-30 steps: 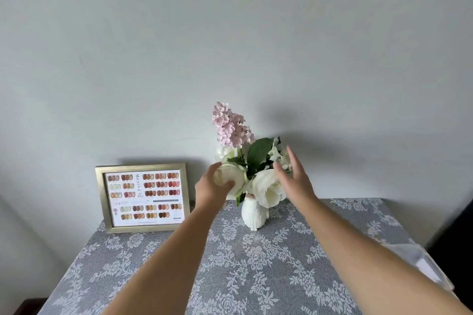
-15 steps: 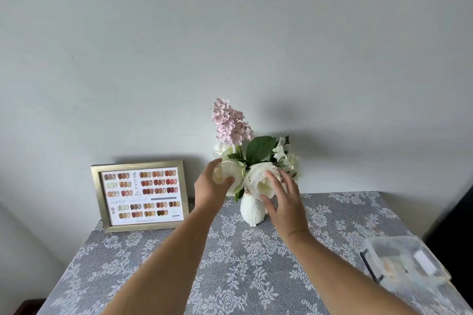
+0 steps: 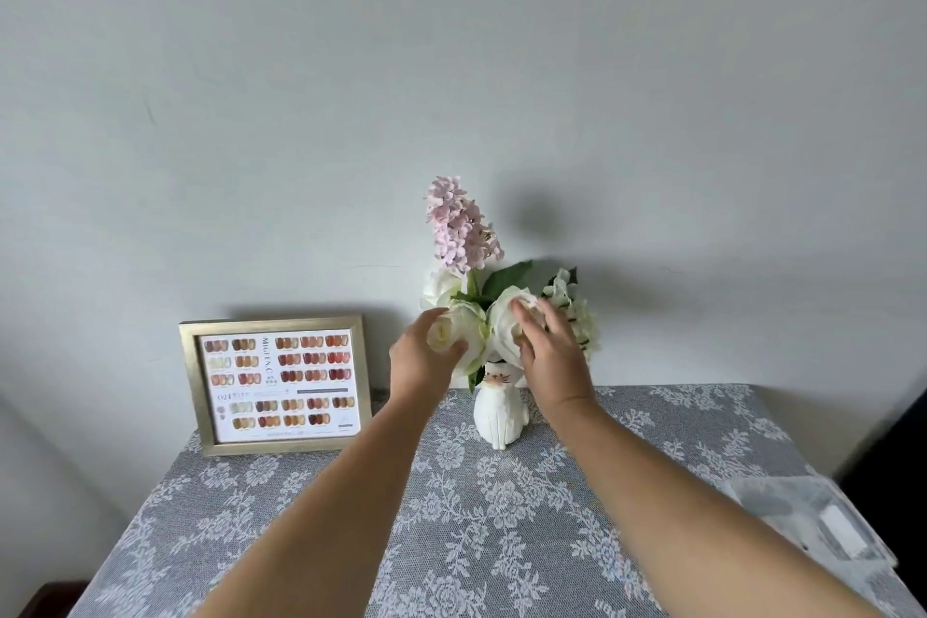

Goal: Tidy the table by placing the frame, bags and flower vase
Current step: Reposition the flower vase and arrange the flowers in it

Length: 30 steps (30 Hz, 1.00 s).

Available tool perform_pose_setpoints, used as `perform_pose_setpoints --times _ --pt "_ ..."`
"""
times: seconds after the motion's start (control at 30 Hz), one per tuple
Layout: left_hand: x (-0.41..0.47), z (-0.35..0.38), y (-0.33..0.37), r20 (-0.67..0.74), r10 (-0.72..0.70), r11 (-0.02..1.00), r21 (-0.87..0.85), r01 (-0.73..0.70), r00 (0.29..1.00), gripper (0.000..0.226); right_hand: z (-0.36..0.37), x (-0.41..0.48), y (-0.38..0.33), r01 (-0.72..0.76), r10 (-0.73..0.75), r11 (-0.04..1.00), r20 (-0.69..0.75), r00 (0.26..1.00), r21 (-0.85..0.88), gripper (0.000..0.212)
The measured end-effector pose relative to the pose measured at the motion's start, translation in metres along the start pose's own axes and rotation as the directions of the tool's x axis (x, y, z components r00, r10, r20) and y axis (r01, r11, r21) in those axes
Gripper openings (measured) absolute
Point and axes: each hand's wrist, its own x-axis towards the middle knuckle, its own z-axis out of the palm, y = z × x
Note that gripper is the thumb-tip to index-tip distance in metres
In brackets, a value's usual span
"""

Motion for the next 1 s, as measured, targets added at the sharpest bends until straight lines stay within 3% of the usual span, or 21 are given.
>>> perform_pose_setpoints --times 0.13,0.27,0.33,0.4,0.47,0.53,0.63,0.73,1.0 --pt "-0.001 -0.001 -0.002 0.013 0.002 1.000 0.013 -0.002 1.000 0.054 -0.013 -0.005 0.000 0.056 -0.056 0.998 -0.034 0.998 0.011 0.049" --pt "-0.001 -0.007 -0.006 0.059 0.085 0.982 0.163 -0.094 0.995 0.073 -0.032 -0.008 0.006 0.140 -0.130 0.990 -0.206 0.970 0.032 0.046" --pt "0.004 -0.012 -0.003 0.071 0.097 0.960 0.257 -0.112 0.993 0.086 -0.037 -0.007 0.016 0.098 -0.086 0.995 -0.280 0.956 0.028 0.048" --pt "0.012 -0.016 0.000 0.012 0.102 0.955 0.280 -0.102 0.995 0.080 -0.038 -0.006 0.026 -0.035 0.046 0.998 -0.301 0.952 0.043 0.052" --pt "0.025 -0.017 0.001 -0.015 0.074 0.975 0.210 -0.070 0.997 0.061 -0.035 -0.005 0.034 -0.224 0.238 0.971 -0.238 0.942 0.086 0.060" --pt "0.039 -0.016 0.002 0.049 0.005 0.995 0.101 -0.010 0.999 0.053 -0.029 -0.005 0.040 -0.316 0.338 0.931 -0.106 0.935 0.181 0.066" --pt "0.055 -0.012 0.007 0.260 -0.120 0.992 0.063 0.107 0.958 0.067 -0.020 -0.002 0.041 -0.292 0.280 0.887 0.086 0.956 0.359 0.070" --pt "0.063 -0.010 0.012 0.388 -0.191 0.982 0.082 0.173 0.901 0.063 -0.014 0.004 0.036 -0.270 0.226 0.842 0.148 0.963 0.467 0.073" --pt "0.061 0.001 0.006 0.391 -0.158 0.983 -0.026 0.182 0.907 0.025 -0.005 0.013 0.021 -0.240 0.202 0.906 0.142 0.969 0.350 0.078"
